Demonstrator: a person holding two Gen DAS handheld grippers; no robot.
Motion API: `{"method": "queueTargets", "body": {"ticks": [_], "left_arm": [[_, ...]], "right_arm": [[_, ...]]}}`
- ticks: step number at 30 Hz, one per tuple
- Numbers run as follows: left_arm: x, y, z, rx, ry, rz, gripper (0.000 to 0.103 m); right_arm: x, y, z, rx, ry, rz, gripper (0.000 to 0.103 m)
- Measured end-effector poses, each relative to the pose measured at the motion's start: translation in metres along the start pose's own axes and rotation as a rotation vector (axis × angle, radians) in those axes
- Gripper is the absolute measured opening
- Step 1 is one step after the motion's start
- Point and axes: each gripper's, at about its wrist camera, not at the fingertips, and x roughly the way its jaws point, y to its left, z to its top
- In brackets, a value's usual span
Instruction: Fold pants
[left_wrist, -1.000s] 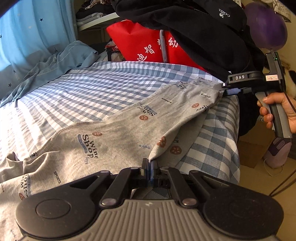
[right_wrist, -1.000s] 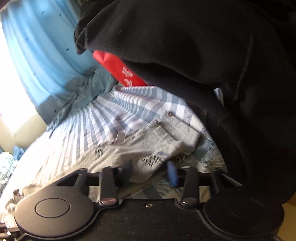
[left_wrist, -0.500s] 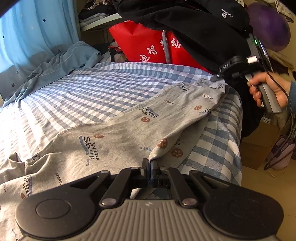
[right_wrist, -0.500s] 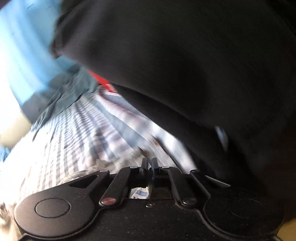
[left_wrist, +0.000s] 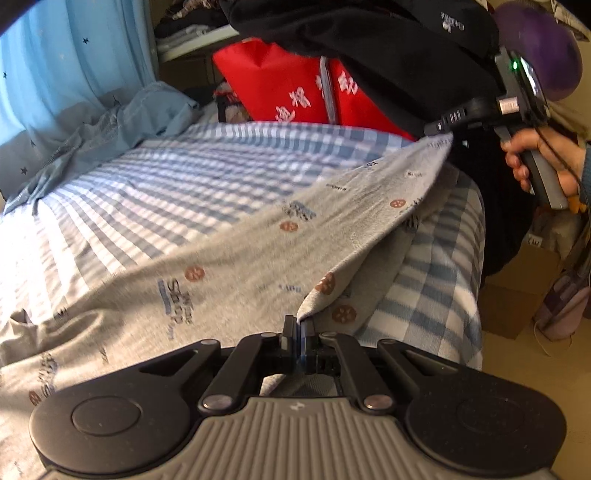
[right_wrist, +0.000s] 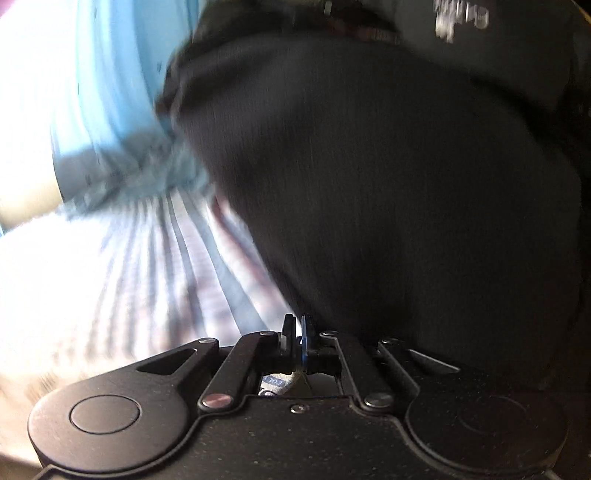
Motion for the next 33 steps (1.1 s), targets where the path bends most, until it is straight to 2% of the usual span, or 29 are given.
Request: {"method": "queueTargets", "body": {"ticks": [3,6,9,10,12,15,16,17,18,19,20,22,26,28,33], "left_arm": [[0.002,-0.001,-0.004,0.015,0.007,-0.007,0.0],[0.003,0.001,-0.004,0.005,0.011,-0.015,0.001],[0.003,0.003,-0.005,-0.013,0.015,-0.024,0.002],[0.003,0.004,-0.005,-0.018,0.016,-0.025,0.002],[0.003,0.004,-0.005,-0.033,0.018,-0.029,0.003],[0.003,0.003,-0.005,-0.041,0.018,-0.025,0.006],[0.003,0.002,-0.005,-0.038,0.018,-0.023,0.007],[0.002,0.002,-0.005,-0.037,0.019,-0.023,0.008],[0.001,0.002,-0.004,-0.04,0.02,-0.025,0.012],[-0.001,0.003,-0.004,-0.046,0.02,-0.033,0.018],[-0.003,0.004,-0.003,-0.056,0.02,-0.043,0.022],[-0.009,0.006,-0.004,-0.079,0.008,-0.051,0.044],[-0.024,0.011,-0.008,-0.124,-0.022,-0.038,0.055],[-0.033,0.017,-0.012,-0.148,-0.04,-0.013,0.068],[-0.058,0.042,-0.028,-0.213,-0.051,0.09,0.075]], "right_arm": [[0.01,-0.008,-0.026,0.01,0.062,-0.01,0.001],[0.009,-0.008,-0.033,-0.011,0.067,-0.002,0.005],[0.007,-0.002,-0.024,-0.039,0.051,0.014,0.027],[0.009,-0.003,-0.022,-0.049,0.043,0.026,0.038],[0.016,0.006,-0.013,-0.073,0.054,0.05,0.044],[0.037,0.018,-0.007,-0.113,0.114,0.053,0.044],[0.045,0.022,-0.007,-0.129,0.134,0.049,0.043],[0.052,0.026,-0.007,-0.149,0.144,0.039,0.034],[0.055,0.03,-0.006,-0.17,0.14,0.026,0.023],[0.057,0.033,-0.005,-0.192,0.134,0.016,0.003],[0.058,0.036,-0.004,-0.208,0.129,0.009,0.002],[0.057,0.036,-0.001,-0.216,0.119,0.004,0.001],[0.051,0.039,0.003,-0.261,0.081,-0.037,0.0],[0.053,0.04,0.005,-0.26,0.071,-0.06,0.0],[0.067,0.043,-0.001,-0.286,0.111,-0.103,0.0]]}}
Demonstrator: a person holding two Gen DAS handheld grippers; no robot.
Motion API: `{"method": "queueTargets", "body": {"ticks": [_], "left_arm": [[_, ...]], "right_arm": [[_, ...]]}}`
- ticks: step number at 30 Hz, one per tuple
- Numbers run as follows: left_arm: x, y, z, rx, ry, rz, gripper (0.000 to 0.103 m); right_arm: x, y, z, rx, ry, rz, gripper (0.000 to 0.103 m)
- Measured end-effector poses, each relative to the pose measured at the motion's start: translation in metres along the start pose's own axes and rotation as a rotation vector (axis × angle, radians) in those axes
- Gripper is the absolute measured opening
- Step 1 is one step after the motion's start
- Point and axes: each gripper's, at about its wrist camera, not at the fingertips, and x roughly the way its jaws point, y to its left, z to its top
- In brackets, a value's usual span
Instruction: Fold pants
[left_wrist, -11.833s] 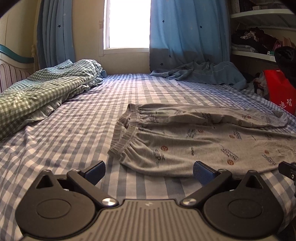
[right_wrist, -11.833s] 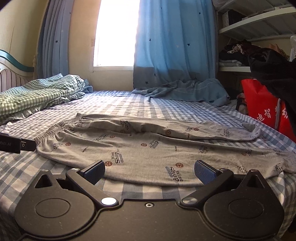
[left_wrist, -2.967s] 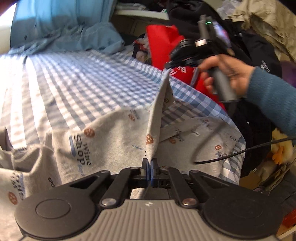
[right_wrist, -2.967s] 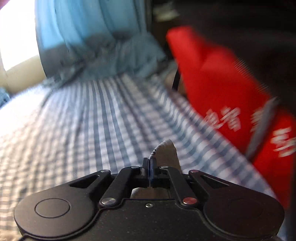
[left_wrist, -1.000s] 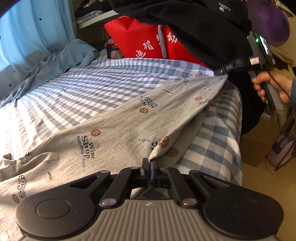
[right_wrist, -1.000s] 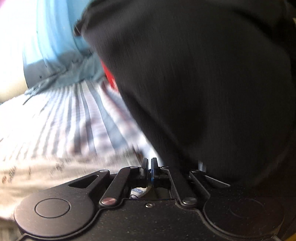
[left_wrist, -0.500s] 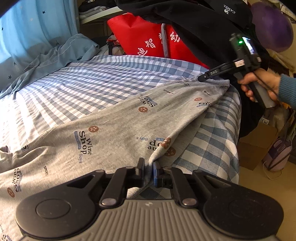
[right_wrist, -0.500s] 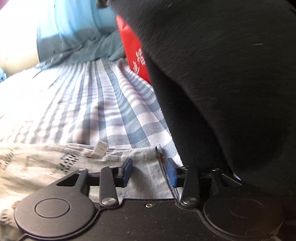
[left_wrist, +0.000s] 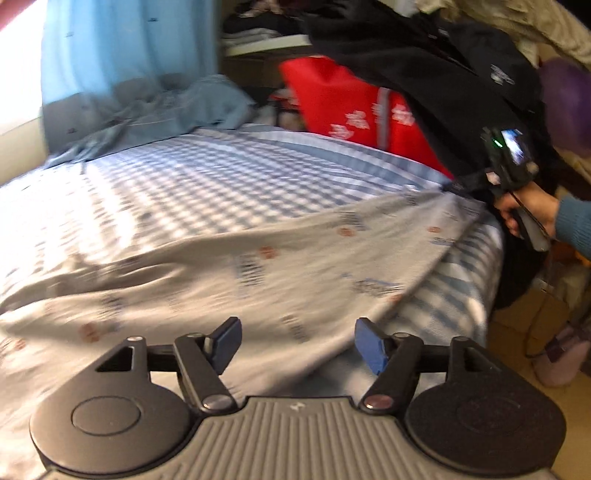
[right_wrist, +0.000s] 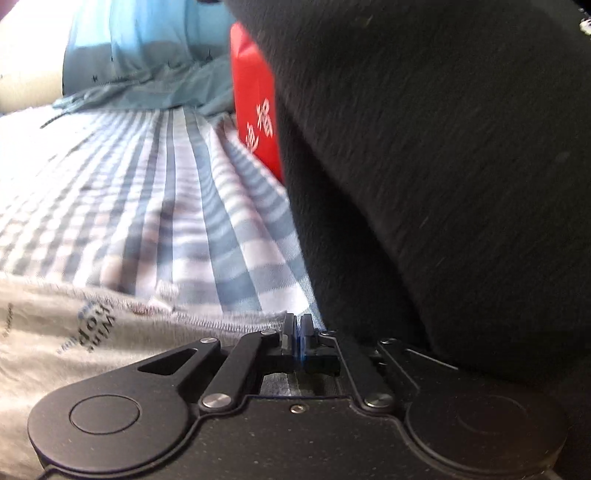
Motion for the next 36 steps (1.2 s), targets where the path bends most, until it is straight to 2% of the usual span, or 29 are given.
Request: {"method": "queueTargets", "body": {"ticks": [1,3,5,9,10,12,15,17,20,23,25,27,30,33,36], "left_arm": [[-0.004,0.007,-0.002,-0.015,-0.001,0.025,0.077],[-0.015,0.028,-0.006,-0.052,0.0,0.085,0.082],[-0.025,0.05,-0.01,-0.094,-0.008,0.139,0.086],[-0.035,0.092,-0.016,-0.189,-0.008,0.261,0.087],[-0.038,0.103,-0.019,-0.218,-0.004,0.296,0.087],[-0.042,0.124,-0.025,-0.273,0.005,0.354,0.087],[-0.053,0.158,-0.04,-0.35,0.029,0.427,0.087],[-0.062,0.181,-0.052,-0.393,0.047,0.467,0.087],[-0.082,0.206,-0.07,-0.429,0.057,0.517,0.087],[-0.117,0.224,-0.087,-0.451,0.009,0.525,0.09],[-0.136,0.234,-0.099,-0.466,-0.019,0.529,0.097],[-0.151,0.25,-0.11,-0.49,-0.032,0.553,0.097],[-0.163,0.269,-0.121,-0.54,-0.028,0.58,0.097],[-0.167,0.282,-0.125,-0.589,-0.046,0.589,0.097],[-0.162,0.29,-0.124,-0.602,-0.061,0.599,0.097]], "right_arm": [[0.001,0.004,-0.001,-0.014,-0.003,-0.017,0.002],[-0.005,0.013,0.0,-0.038,-0.014,-0.057,0.016],[-0.021,0.026,-0.001,-0.08,-0.059,-0.075,0.049],[-0.057,0.07,-0.007,-0.151,-0.145,0.04,0.069],[-0.066,0.082,-0.01,-0.172,-0.161,0.076,0.079],[-0.081,0.105,-0.019,-0.196,-0.188,0.146,0.089],[-0.088,0.13,-0.033,-0.206,-0.177,0.233,0.093],[-0.086,0.138,-0.045,-0.213,-0.153,0.211,0.097],[-0.08,0.128,-0.049,-0.125,-0.151,0.172,0.102],[-0.085,0.118,-0.04,-0.001,-0.103,0.107,0.102],[-0.093,0.119,-0.034,0.033,-0.129,0.128,0.102],[-0.105,0.13,-0.027,0.024,-0.155,0.196,0.102],[-0.112,0.159,-0.01,-0.031,-0.156,0.372,0.102],[-0.119,0.206,0.011,-0.086,-0.159,0.555,0.102],[-0.12,0.258,0.035,-0.088,-0.137,0.711,0.102]]}}
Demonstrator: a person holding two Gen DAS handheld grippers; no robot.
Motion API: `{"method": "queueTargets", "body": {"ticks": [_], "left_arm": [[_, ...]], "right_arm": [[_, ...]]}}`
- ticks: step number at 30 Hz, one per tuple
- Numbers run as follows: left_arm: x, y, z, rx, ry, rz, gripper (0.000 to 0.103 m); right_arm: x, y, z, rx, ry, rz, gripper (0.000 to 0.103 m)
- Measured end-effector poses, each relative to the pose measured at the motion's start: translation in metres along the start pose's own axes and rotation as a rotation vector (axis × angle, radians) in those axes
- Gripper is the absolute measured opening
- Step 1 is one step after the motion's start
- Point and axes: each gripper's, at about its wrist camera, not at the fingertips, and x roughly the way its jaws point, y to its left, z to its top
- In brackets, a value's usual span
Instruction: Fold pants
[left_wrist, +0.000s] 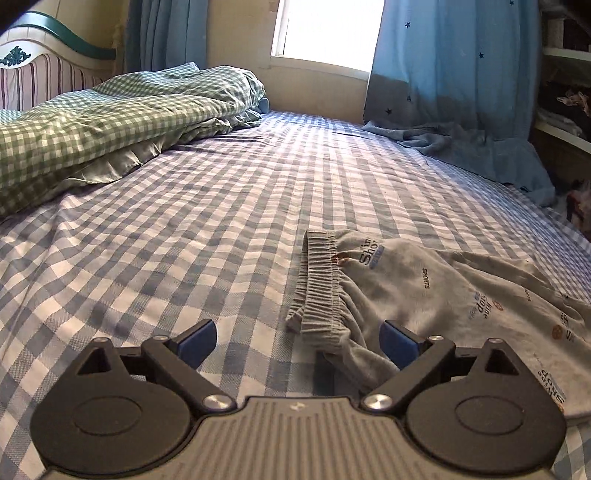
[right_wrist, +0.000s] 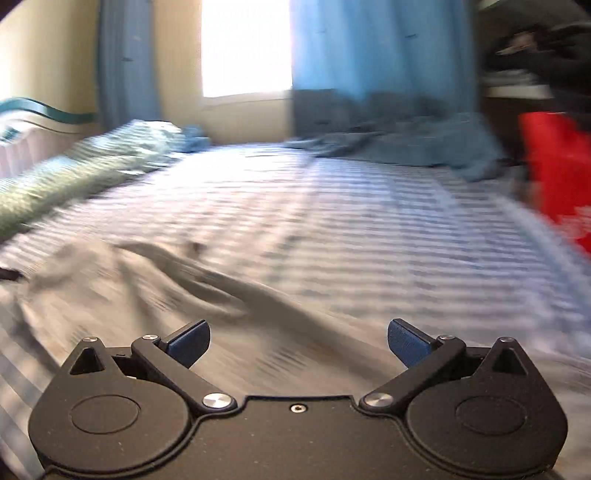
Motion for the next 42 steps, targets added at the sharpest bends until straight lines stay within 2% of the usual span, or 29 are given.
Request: {"method": "queueTargets", "body": {"ticks": [5,7,9,11,12,14,15,17,19,21,23,24,25,27,28,31,36,40,42], "left_arm": [[0.017,-0.009,0.011,0.024,-0.016,0.005,0.098],[0.022,-0.015,0.014,0.043,-0.027,-0.006,0.103],[0.03,-0.019,0.013,0.077,-0.026,-0.003,0.102],[0.042,-0.021,0.007,0.108,0.001,0.021,0.102],[0.048,-0.02,0.003,0.107,0.02,0.024,0.102],[0.052,-0.011,-0.001,0.063,0.035,-0.005,0.102],[0.052,-0.008,0.0,0.043,0.029,-0.017,0.102],[0.053,-0.004,-0.001,0.024,0.029,-0.024,0.102],[0.052,-0.005,-0.001,0.031,0.026,-0.019,0.102],[0.053,-0.006,-0.002,0.035,0.029,-0.015,0.103],[0.053,-0.006,-0.002,0.039,0.03,-0.011,0.103],[0.052,-0.006,-0.002,0.039,0.03,-0.01,0.103],[0.052,-0.006,-0.002,0.039,0.031,-0.011,0.103],[0.053,-0.006,-0.001,0.038,0.031,-0.011,0.103],[0.053,-0.006,-0.001,0.037,0.032,-0.012,0.103],[0.053,-0.007,-0.001,0.041,0.033,-0.008,0.103],[0.055,-0.007,-0.001,0.052,0.037,0.001,0.103],[0.055,-0.007,-0.001,0.051,0.037,-0.001,0.103],[0.053,-0.005,0.003,0.037,0.039,-0.009,0.103]], "right_arm": [[0.063,0.049,0.045,0.096,0.04,0.189,0.102],[0.086,0.066,0.062,0.102,0.058,0.225,0.102],[0.108,0.076,0.074,0.083,0.083,0.237,0.096],[0.127,0.083,0.081,0.067,0.139,0.247,0.074],[0.136,0.085,0.083,0.058,0.168,0.246,0.069],[0.146,0.091,0.081,0.025,0.204,0.243,0.052],[0.149,0.093,0.078,0.016,0.213,0.241,0.048],[0.153,0.095,0.075,0.025,0.221,0.246,0.025],[0.153,0.091,0.072,0.056,0.229,0.26,0.023],[0.155,0.089,0.073,0.075,0.227,0.26,0.028],[0.162,0.086,0.076,0.12,0.232,0.253,0.043],[0.167,0.083,0.078,0.159,0.238,0.257,0.044],[0.172,0.08,0.08,0.197,0.24,0.26,0.041],[0.18,0.075,0.084,0.252,0.248,0.245,0.01],[0.182,0.074,0.086,0.257,0.25,0.214,0.0],[0.185,0.071,0.091,0.239,0.215,0.155,0.0],[0.19,0.072,0.093,0.219,0.19,0.112,0.0],[0.197,0.071,0.092,0.226,0.223,0.12,0.001],[0.193,0.068,0.091,0.234,0.219,0.104,0.019]]}}
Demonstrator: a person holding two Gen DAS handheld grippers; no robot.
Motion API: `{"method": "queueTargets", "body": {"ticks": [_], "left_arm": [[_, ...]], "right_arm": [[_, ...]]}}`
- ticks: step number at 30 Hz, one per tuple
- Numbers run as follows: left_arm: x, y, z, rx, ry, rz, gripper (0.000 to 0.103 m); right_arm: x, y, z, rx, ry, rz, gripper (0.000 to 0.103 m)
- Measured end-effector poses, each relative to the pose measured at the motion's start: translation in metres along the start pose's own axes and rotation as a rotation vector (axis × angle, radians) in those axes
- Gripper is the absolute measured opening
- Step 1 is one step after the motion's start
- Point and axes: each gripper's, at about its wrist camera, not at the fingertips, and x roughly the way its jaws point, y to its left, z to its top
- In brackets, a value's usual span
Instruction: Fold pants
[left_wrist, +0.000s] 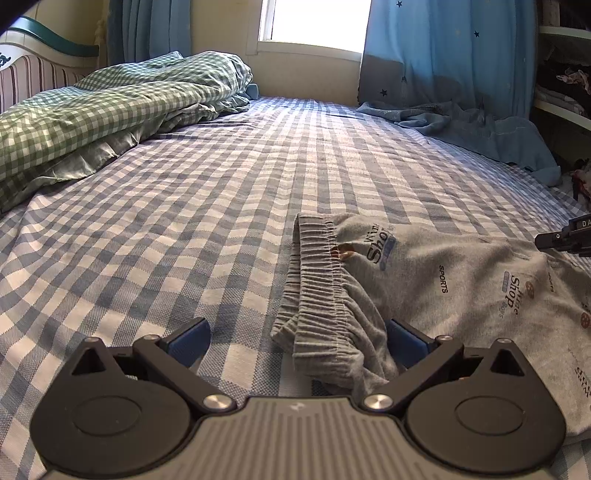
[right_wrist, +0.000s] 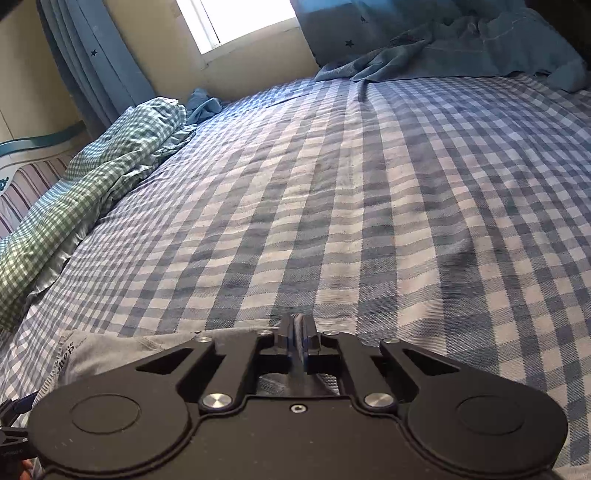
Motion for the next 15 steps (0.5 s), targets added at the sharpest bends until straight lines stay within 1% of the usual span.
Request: {"method": "queueTargets", "body": {"ticks": [2,3,5,6,7,8,10,14,15], "left_arm": [[-0.005,0.001,0.008,-0.024,-0.006,0.019,0.103],[-0.01,0.001,0.013,-0.035,-0.027,0.028,0.103],[-0.014,-0.006,0.026,-0.035,-0.072,0.03,0.103],[-0.013,-0.012,0.032,-0.021,-0.081,0.028,0.103],[-0.011,-0.021,0.039,-0.001,-0.086,0.027,0.103],[-0.007,-0.029,0.045,0.018,-0.088,0.026,0.103],[0.006,-0.048,0.051,0.062,-0.091,0.013,0.103],[0.04,-0.081,0.042,0.153,-0.016,0.012,0.103],[0.046,-0.085,0.038,0.181,-0.007,0.033,0.103]], "right_arm": [[-0.016,0.0,-0.001,-0.014,-0.047,-0.055,0.053],[-0.027,0.001,-0.003,-0.03,-0.072,-0.076,0.06],[-0.05,0.008,-0.013,-0.086,-0.115,-0.103,0.079],[-0.06,0.013,-0.02,-0.119,-0.132,-0.133,0.084],[-0.069,0.019,-0.03,-0.154,-0.15,-0.167,0.091],[-0.077,0.025,-0.042,-0.193,-0.166,-0.198,0.096],[-0.088,0.037,-0.067,-0.268,-0.197,-0.246,0.098],[-0.099,0.047,-0.117,-0.404,-0.241,-0.334,0.101],[-0.101,0.044,-0.128,-0.424,-0.246,-0.363,0.101]]}}
